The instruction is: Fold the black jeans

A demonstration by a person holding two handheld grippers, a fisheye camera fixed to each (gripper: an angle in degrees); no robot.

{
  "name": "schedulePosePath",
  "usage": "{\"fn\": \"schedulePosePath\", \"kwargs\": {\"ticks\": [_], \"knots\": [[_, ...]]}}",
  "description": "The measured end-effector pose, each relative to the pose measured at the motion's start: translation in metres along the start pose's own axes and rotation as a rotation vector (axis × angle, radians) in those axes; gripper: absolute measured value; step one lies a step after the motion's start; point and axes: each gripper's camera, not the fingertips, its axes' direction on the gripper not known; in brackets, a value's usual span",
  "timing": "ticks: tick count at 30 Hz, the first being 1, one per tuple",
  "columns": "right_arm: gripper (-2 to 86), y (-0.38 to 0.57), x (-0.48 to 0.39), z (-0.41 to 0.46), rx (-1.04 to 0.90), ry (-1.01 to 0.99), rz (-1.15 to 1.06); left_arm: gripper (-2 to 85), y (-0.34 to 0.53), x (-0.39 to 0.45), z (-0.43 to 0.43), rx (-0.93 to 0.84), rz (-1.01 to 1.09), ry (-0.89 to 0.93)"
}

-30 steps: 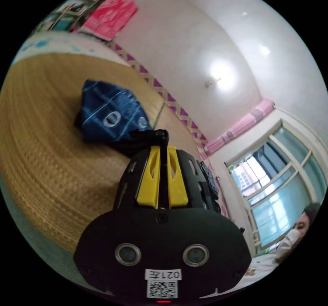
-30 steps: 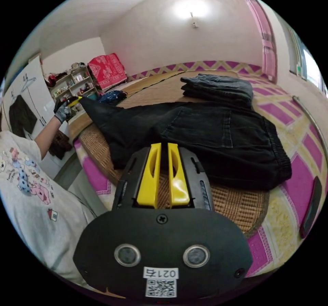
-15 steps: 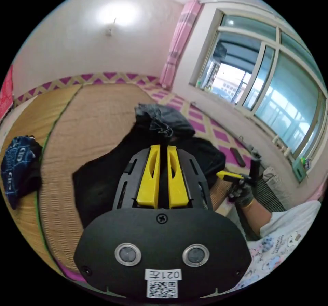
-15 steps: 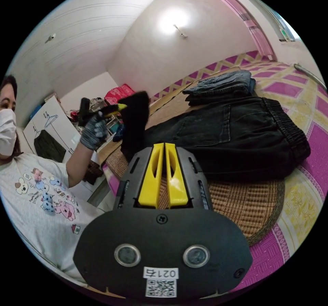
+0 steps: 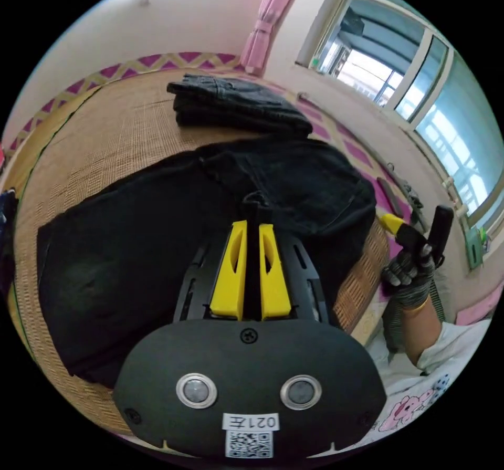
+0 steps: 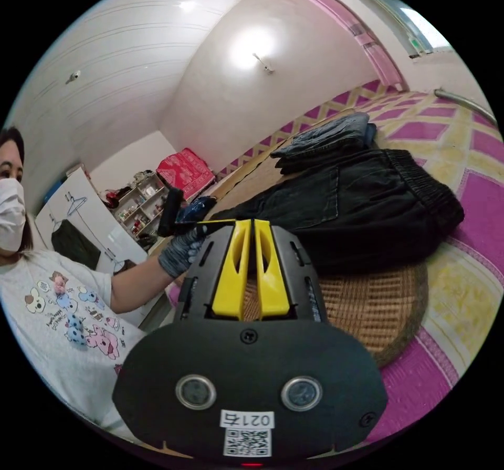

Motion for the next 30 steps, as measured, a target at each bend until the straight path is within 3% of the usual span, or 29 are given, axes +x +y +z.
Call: {"fn": "schedulePosePath", "kwargs": {"ticks": [4, 6, 11, 16, 20, 27, 30], "knots": [[8.2, -0.005, 0.023, -0.066, 0.169, 0.243, 0.196, 6.3, 0.013, 0.003, 0.006, -0.013, 0.059, 0.108], [10.3, -0.004, 0.061, -0.111, 0.24, 0.401, 0.429, 6.5, 0.024, 0.003, 0.003, -0.003, 0.082, 0.152], [13.8, -0.009, 0.133, -0.11, 0.159, 0.264, 0.658, 1.2, 0.065, -0.005, -0.024, 0.087, 0.064, 0.248], [15.5, -0.033, 0.149, -0.077, 0.164, 0.221, 0.689, -0.1, 0.092, -0.003, -0.049, 0.105, 0.08, 0.13], [15.5, -0.057, 0.162, -0.041, 0.135, 0.237, 0.697, 4.3, 0.109, -0.008, -0.067, 0.111, 0.077, 0.019], [8.7, -0.074, 0.177, 0.032, 0.063, 0.108, 0.744, 5.8, 0.128, -0.053, -0.089, 0.11, -0.004, 0.0], [7.9, -0.103, 0.122, 0.041, 0.072, 0.138, 0.569, 4.7, 0.139, -0.079, -0.102, 0.104, -0.032, -0.01]]}}
